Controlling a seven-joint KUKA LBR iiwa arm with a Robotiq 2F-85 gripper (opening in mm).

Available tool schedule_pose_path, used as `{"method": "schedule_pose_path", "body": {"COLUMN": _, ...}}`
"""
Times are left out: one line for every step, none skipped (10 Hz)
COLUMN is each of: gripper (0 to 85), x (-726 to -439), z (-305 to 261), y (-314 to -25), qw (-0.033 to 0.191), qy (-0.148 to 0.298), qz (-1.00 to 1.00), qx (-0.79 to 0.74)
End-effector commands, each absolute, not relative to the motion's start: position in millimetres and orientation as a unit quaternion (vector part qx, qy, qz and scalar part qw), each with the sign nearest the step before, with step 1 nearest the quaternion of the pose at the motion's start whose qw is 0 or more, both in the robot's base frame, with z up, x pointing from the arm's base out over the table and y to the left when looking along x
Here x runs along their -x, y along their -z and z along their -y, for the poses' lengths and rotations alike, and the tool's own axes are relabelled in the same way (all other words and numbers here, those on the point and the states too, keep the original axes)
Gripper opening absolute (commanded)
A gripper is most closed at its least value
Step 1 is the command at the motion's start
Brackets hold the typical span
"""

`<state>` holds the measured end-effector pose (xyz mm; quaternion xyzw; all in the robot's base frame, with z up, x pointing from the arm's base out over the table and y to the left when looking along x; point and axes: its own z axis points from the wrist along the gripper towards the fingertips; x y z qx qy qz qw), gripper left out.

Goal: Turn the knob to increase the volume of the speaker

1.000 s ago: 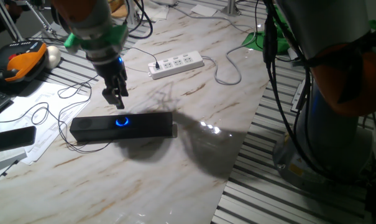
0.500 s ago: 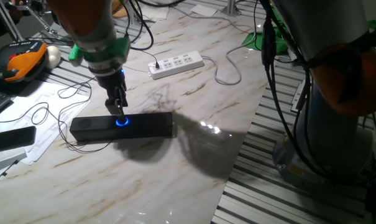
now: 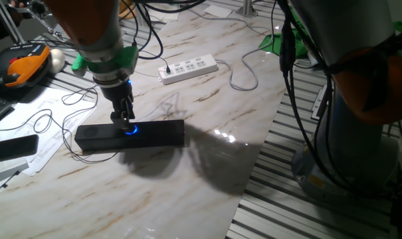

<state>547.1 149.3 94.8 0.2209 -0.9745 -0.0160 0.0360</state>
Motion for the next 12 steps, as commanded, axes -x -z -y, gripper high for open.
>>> {"method": "schedule_pose_path", "body": {"gripper": 51.0, "x": -547.3, "z": -148.9, "y": -93.6, "qw": 0.036, "qy": 0.016, "qz": 0.974, "qx": -0.221}}
{"method": "schedule_pose_path", "body": {"gripper": 51.0, "x": -547.3, "z": -148.9, "y": -92.6, "qw": 0.036, "qy": 0.016, "qz": 0.974, "qx": -0.221}}
{"method": "schedule_pose_path", "body": {"gripper": 51.0, "x": -547.0, "z": -149.3, "y": -92.3, "qw": 0.035, "qy": 0.017, "qz": 0.974, "qx": -0.221}}
{"method": "schedule_pose_path", "body": {"gripper": 51.0, "x": -547.2, "z": -149.3, "y": -91.9, "qw": 0.035, "qy": 0.017, "qz": 0.975, "qx": -0.220}}
{"method": "schedule_pose_path", "body": {"gripper": 51.0, "x": -547.8, "z": -149.3, "y": -90.0, "qw": 0.035, "qy": 0.019, "qz": 0.975, "qx": -0.220}}
{"method": "schedule_pose_path", "body": {"gripper": 51.0, "x": -548.7, "z": -149.3, "y": -86.4, "qw": 0.034, "qy": 0.022, "qz": 0.975, "qx": -0.219}}
{"method": "schedule_pose_path", "body": {"gripper": 51.0, "x": -549.4, "z": -149.6, "y": -84.4, "qw": 0.032, "qy": 0.021, "qz": 0.975, "qx": -0.218}}
{"method": "schedule_pose_path", "body": {"gripper": 51.0, "x": -550.1, "z": -149.2, "y": -84.1, "qw": 0.032, "qy": 0.021, "qz": 0.975, "qx": -0.218}}
{"method": "schedule_pose_path", "body": {"gripper": 51.0, "x": -550.4, "z": -148.9, "y": -84.4, "qw": 0.033, "qy": 0.022, "qz": 0.975, "qx": -0.219}}
{"method": "schedule_pose_path", "body": {"gripper": 51.0, "x": -550.5, "z": -148.9, "y": -84.3, "qw": 0.033, "qy": 0.022, "qz": 0.975, "qx": -0.220}}
{"method": "schedule_pose_path", "body": {"gripper": 51.0, "x": -550.5, "z": -148.9, "y": -84.4, "qw": 0.033, "qy": 0.022, "qz": 0.975, "qx": -0.220}}
{"method": "schedule_pose_path", "body": {"gripper": 51.0, "x": -550.5, "z": -148.9, "y": -84.4, "qw": 0.032, "qy": 0.023, "qz": 0.975, "qx": -0.221}}
